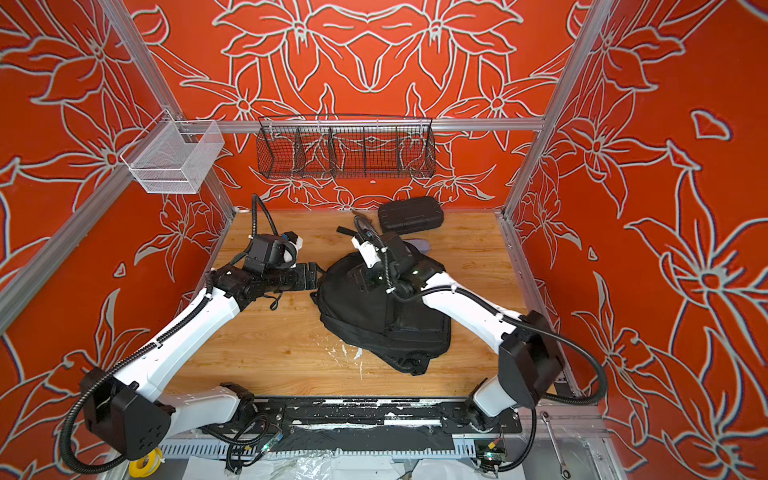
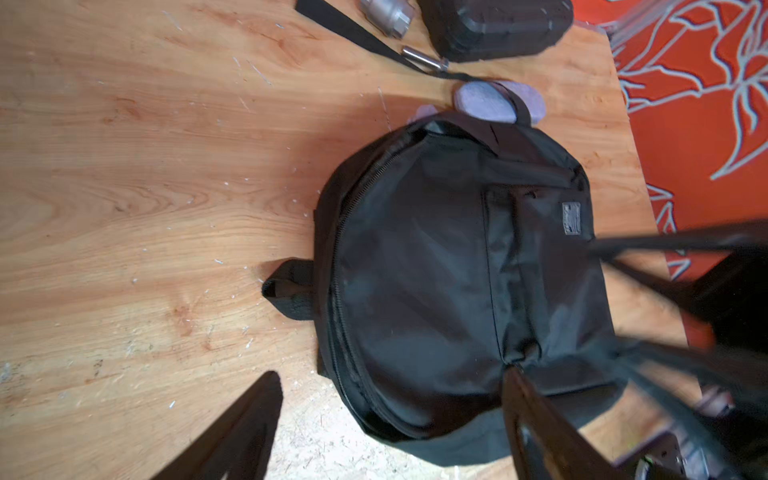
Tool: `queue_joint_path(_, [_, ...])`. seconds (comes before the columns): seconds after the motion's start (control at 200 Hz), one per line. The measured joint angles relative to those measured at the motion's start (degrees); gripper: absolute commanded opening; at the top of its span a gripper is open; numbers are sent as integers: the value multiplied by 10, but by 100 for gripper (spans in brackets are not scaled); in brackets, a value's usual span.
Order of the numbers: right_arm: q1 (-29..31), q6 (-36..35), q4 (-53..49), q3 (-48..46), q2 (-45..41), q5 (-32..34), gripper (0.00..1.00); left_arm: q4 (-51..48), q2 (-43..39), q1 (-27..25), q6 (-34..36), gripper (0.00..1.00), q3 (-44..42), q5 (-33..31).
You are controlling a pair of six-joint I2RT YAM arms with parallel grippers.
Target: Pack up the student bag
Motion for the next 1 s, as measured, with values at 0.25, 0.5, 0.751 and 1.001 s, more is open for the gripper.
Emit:
queue_joint_path(0.25, [-50, -420, -181, -27, -99, -61, 47, 1, -14, -12, -42, 83, -83, 24])
queue_joint_path(0.5, [-40, -635, -259, -111, -45, -65, 29, 31, -35, -14, -108, 82, -155, 50])
queue_joint_path(0.751, [-24, -694, -246, -174, -23, -55, 20, 44, -38, -14, -122, 82, -157, 51])
queue_joint_path(1.001, [-15, -698, -189, -187, 26, -43, 21, 43, -38, -14, -121, 82, -154, 47])
